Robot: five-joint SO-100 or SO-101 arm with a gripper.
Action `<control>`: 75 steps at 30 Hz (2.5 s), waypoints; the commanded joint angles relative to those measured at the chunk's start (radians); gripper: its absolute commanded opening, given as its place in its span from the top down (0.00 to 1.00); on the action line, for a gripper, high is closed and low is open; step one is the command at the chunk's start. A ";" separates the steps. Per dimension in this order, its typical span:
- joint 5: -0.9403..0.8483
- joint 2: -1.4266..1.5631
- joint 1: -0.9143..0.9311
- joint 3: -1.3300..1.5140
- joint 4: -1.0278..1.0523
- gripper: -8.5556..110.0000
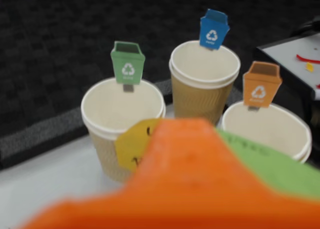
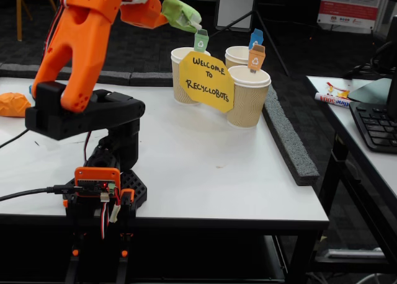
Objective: Sort rubbish by color.
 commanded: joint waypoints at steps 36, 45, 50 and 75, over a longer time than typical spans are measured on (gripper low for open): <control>-0.025 -1.276 -0.172 -0.838 -0.290 0.92; -0.049 -1.348 -0.163 -0.868 -0.302 0.92; -0.049 -1.348 -0.163 -0.854 -0.293 0.83; -0.037 -0.979 -0.078 -0.482 -0.307 0.90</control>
